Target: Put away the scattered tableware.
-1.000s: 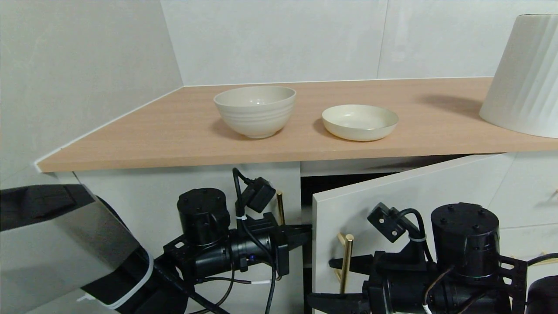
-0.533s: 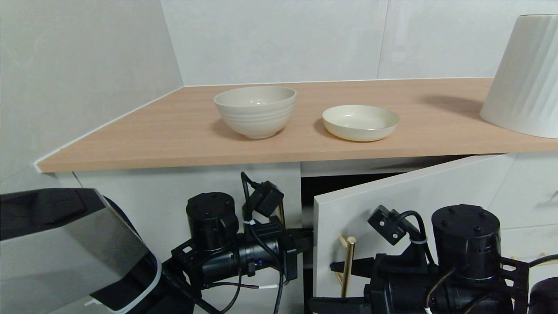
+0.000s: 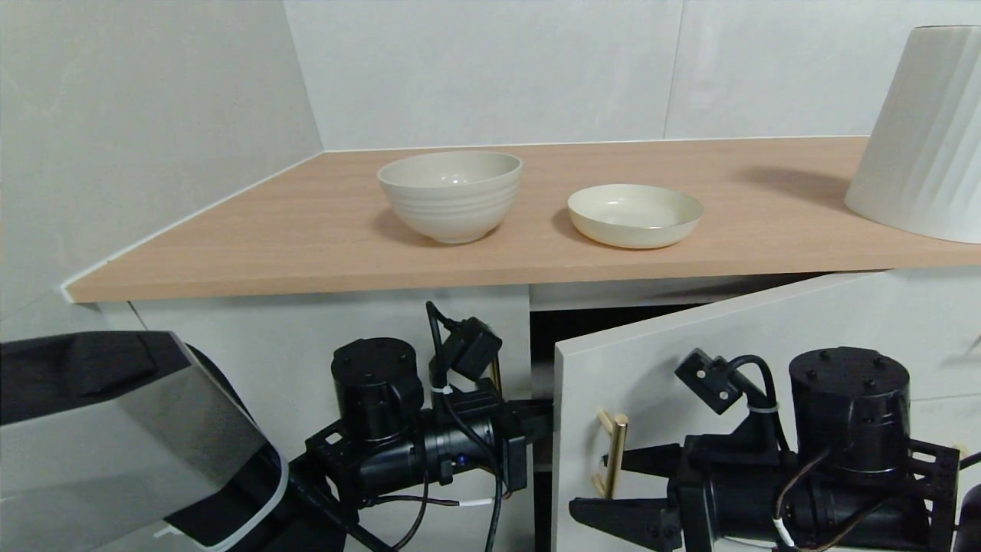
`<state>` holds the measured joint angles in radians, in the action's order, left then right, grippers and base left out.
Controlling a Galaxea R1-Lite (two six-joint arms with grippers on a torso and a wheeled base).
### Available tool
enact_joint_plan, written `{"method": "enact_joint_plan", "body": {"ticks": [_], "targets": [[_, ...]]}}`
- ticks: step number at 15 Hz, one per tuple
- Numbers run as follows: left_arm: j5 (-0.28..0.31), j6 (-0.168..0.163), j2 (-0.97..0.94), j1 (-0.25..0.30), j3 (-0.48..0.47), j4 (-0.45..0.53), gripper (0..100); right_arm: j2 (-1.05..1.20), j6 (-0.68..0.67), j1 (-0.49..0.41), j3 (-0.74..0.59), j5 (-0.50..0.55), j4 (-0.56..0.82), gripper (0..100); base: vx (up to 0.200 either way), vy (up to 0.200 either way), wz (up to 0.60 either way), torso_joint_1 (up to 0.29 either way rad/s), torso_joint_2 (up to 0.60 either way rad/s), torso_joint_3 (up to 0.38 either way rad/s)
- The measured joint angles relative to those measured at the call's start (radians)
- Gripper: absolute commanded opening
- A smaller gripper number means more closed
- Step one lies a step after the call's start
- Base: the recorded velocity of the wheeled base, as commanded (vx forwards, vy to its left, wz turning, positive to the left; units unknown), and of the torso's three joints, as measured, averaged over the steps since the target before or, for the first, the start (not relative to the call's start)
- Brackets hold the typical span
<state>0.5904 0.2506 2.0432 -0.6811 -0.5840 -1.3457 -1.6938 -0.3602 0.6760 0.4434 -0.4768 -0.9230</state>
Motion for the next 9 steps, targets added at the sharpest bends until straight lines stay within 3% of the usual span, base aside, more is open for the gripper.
{"method": "enact_joint_plan", "body": {"ticks": [4,8,9], "targets": [[-0.016,0.003,0.009,-0.001,-0.007,-0.002,0,0.085,0.002,-0.098,-0.047,0.004,-0.012,100,0.0,0.0,0.0,0.0,0.0,0.0],[-0.019,0.008,0.02,-0.004,-0.029,0.004,0,0.22,0.005,-0.11,-0.221,0.014,-0.019,100,0.0,0.0,0.0,0.0,0.0,0.0],[-0.023,0.012,0.022,-0.003,-0.036,0.004,0,0.256,0.004,-0.11,-0.264,0.012,-0.016,100,-0.2,0.0,0.0,0.007,0.0,-0.002]]}}
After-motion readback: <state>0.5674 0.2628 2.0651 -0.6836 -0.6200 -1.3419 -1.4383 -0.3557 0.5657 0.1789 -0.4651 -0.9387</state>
